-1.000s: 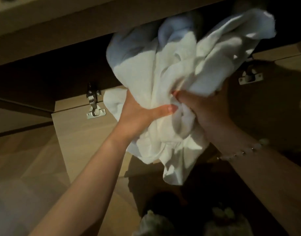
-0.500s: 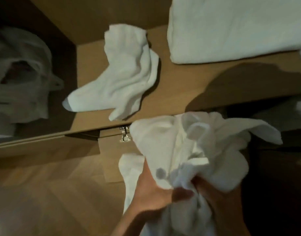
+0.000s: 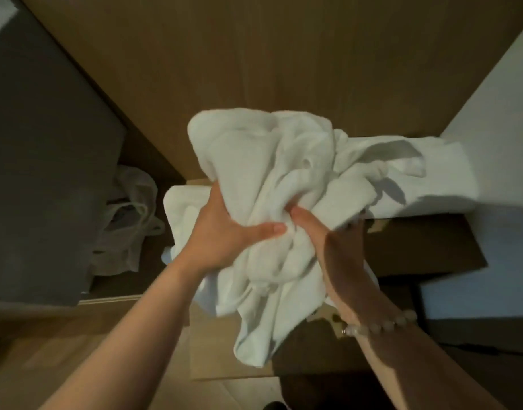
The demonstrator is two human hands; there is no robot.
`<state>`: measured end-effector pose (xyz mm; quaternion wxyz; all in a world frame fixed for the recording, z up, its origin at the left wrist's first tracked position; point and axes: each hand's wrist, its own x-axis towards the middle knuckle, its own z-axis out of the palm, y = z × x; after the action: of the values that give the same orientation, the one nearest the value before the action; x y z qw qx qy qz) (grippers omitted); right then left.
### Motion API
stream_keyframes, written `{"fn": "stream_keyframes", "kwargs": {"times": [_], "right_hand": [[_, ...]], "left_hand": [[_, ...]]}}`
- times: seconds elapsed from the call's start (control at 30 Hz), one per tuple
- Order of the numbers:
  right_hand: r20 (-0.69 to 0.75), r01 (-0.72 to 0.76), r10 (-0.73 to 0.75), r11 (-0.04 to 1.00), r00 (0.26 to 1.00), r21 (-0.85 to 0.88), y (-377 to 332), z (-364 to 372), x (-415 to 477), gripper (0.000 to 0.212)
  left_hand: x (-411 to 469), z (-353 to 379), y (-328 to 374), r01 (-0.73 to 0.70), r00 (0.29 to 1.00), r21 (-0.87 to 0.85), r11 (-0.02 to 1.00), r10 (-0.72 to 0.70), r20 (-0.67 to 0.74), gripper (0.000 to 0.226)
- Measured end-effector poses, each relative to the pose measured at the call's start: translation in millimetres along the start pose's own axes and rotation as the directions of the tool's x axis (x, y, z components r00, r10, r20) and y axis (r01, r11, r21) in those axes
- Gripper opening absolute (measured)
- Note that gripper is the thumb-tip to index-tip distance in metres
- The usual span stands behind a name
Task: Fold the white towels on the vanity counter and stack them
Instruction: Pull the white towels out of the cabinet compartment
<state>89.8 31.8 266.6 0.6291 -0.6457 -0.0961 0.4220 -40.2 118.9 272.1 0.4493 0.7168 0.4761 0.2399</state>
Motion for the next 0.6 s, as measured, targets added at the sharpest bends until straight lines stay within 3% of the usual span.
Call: {"fn": "stream_keyframes", "kwargs": {"times": [0.2, 0.47, 0.6], "right_hand": [[-0.003, -0.018, 0.018, 0.998, 1.000, 0.063, -23.6, 23.3, 41.5, 0.094], [0.054, 0.144, -0.139, 0.984, 0.989, -0.102, -52.8, 55.0, 91.6, 0.099], [0.120, 0.250, -0.222, 0.912, 0.968, -0.324, -52.2, 53.6, 122.3, 0.102]], "left_hand": [[55.8, -12.0, 15.5, -0.133, 0.991, 0.050, 0.990, 0.133, 0.005, 0.119], [97.6, -15.7, 9.4, -0.104, 0.985, -0.007, 0.995, 0.102, -0.140, 0.109], [113.7, 4.6, -11.0, -0.110, 0.982, -0.036, 0.993, 0.103, -0.156, 0.100]]}}
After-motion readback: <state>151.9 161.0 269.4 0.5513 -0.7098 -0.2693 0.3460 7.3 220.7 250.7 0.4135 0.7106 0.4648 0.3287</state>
